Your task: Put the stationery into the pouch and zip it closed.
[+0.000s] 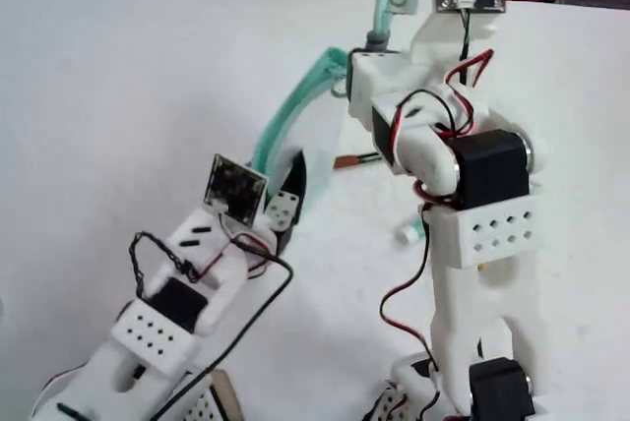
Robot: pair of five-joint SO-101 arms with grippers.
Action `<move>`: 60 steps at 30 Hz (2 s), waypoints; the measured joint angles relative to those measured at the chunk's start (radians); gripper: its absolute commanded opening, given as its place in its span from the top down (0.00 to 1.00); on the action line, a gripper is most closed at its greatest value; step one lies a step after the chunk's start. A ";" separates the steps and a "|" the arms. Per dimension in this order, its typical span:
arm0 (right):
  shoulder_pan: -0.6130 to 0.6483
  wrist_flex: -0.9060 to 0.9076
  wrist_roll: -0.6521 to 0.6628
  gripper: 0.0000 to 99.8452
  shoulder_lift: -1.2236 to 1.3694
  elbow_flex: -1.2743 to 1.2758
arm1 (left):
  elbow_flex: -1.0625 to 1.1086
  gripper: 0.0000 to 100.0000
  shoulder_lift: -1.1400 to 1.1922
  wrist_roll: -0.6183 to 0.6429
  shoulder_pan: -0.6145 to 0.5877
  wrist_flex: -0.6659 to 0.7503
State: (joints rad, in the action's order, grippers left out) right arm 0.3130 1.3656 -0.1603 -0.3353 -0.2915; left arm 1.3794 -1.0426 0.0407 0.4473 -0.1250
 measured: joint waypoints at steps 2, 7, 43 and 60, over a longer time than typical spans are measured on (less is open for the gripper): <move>0.000 -0.021 0.000 0.98 0.017 0.026 | 0.015 0.84 -0.025 0.000 -0.002 -0.008; 0.029 -0.034 0.000 0.98 0.025 0.029 | 0.023 0.84 -0.158 0.038 -0.003 -0.229; 0.394 0.089 0.144 0.98 -0.121 0.005 | 0.256 0.98 -0.634 -0.044 0.000 -0.235; 0.267 0.029 0.149 0.98 -0.026 0.023 | 0.167 0.85 -0.637 -0.044 -0.002 -0.387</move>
State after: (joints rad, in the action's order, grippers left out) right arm 0.5800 1.3947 -0.0115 -0.3613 -0.2685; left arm 1.5466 -1.6794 -0.0038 0.4457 -0.5117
